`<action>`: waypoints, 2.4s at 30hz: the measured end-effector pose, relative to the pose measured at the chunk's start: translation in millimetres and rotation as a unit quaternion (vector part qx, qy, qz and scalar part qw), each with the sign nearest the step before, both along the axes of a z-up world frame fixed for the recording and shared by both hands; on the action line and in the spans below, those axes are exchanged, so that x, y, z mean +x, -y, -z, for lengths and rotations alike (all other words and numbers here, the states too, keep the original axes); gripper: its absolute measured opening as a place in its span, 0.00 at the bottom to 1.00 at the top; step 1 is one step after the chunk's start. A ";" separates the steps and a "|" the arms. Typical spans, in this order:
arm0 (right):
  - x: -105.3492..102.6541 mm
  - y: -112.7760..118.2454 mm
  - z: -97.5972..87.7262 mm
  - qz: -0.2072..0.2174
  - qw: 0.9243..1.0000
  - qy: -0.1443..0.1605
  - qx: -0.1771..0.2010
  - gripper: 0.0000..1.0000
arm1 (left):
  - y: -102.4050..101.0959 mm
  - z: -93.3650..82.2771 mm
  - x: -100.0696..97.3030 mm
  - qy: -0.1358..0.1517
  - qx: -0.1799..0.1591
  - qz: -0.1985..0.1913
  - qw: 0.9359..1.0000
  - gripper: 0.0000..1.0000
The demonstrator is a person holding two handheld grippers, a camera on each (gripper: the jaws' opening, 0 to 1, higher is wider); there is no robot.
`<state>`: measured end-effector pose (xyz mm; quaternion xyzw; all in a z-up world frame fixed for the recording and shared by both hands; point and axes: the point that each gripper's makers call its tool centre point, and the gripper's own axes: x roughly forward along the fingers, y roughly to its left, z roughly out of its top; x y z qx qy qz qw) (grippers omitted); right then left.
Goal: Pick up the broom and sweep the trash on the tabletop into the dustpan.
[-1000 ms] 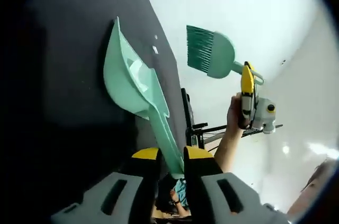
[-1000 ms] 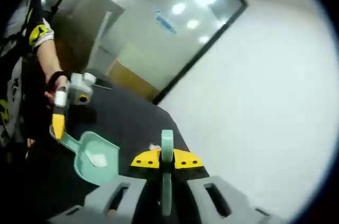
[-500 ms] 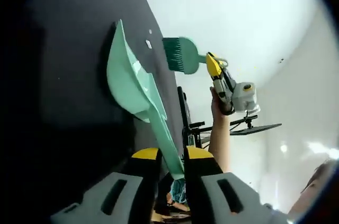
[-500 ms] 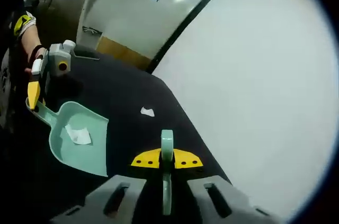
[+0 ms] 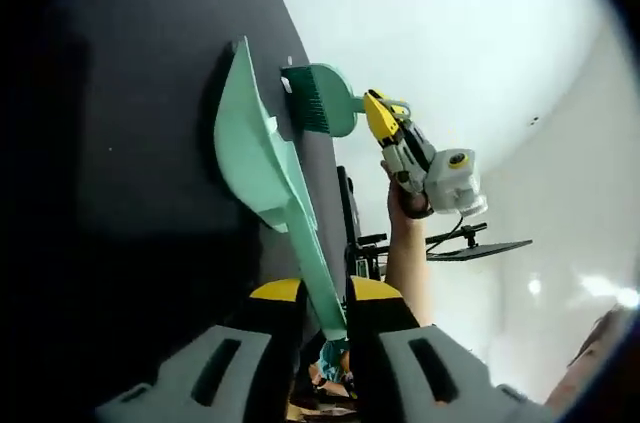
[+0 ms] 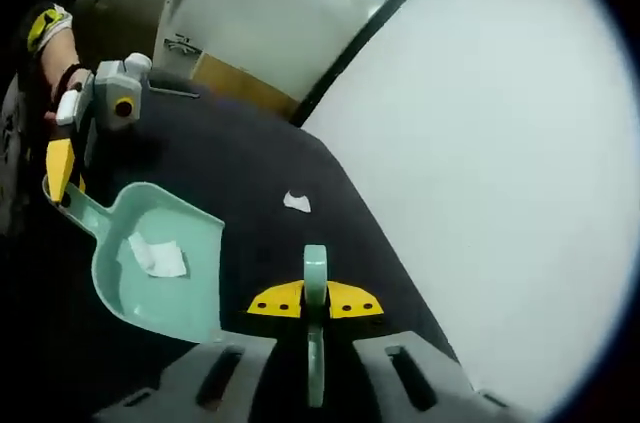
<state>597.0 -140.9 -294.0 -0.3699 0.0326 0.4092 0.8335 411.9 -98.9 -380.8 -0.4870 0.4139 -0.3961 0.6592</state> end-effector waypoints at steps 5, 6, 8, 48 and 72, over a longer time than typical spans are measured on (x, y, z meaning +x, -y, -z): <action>-26.1 -11.1 -5.7 -0.022 1.000 0.000 -0.001 0.04 | 5.7 0.8 -3.2 0.001 0.000 -0.001 1.000 0.14; -36.4 -16.5 -6.2 -0.035 0.999 -0.010 0.004 0.04 | 2.4 0.9 3.0 0.000 0.000 0.001 1.000 0.14; -52.3 -25.9 -9.6 -0.060 0.997 -0.030 0.025 0.04 | 1.3 1.3 4.7 0.002 0.002 0.002 1.000 0.14; -83.0 -49.2 -2.3 -0.139 0.990 -0.022 0.004 0.04 | -14.1 9.4 36.0 0.005 0.014 -0.021 1.000 0.13; -96.5 -50.5 -9.7 -0.179 0.983 -0.049 -0.004 0.04 | -24.3 9.7 56.2 0.003 0.005 -0.015 1.000 0.12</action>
